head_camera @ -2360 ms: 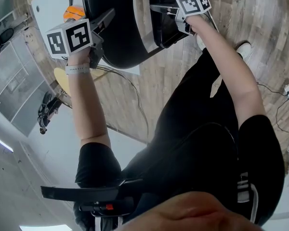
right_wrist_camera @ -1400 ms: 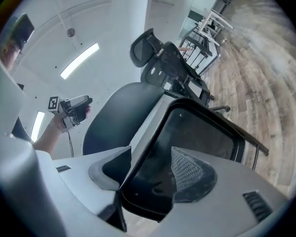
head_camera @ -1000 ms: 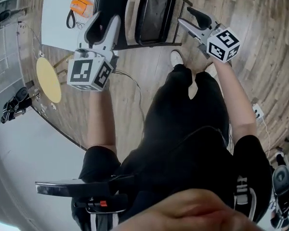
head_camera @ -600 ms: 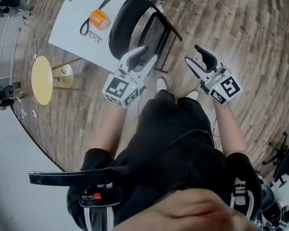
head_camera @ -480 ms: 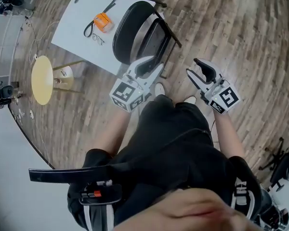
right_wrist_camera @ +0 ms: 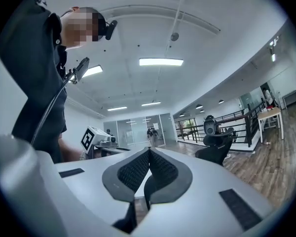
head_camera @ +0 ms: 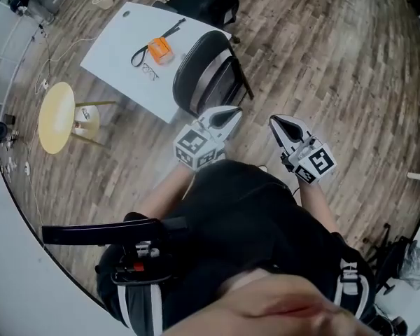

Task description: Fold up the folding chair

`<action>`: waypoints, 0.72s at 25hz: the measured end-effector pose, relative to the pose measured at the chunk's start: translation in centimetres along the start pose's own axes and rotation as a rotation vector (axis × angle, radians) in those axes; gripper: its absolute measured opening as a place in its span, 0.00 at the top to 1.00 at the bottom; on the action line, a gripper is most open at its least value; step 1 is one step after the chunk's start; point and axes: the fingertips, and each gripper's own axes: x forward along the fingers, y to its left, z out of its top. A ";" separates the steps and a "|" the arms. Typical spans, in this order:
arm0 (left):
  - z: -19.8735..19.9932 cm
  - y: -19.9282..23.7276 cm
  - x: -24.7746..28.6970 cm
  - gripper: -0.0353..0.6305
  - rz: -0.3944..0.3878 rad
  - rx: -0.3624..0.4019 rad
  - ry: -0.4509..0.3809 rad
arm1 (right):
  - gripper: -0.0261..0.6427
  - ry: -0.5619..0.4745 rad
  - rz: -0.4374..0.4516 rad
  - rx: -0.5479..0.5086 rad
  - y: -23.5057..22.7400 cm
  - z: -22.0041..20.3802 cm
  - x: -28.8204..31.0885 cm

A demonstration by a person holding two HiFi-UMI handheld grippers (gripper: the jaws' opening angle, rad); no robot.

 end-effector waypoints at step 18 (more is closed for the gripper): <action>2.2 1.6 -1.7 0.94 0.011 0.039 -0.046 | 0.95 0.054 0.053 -0.028 1.9 0.4 3.4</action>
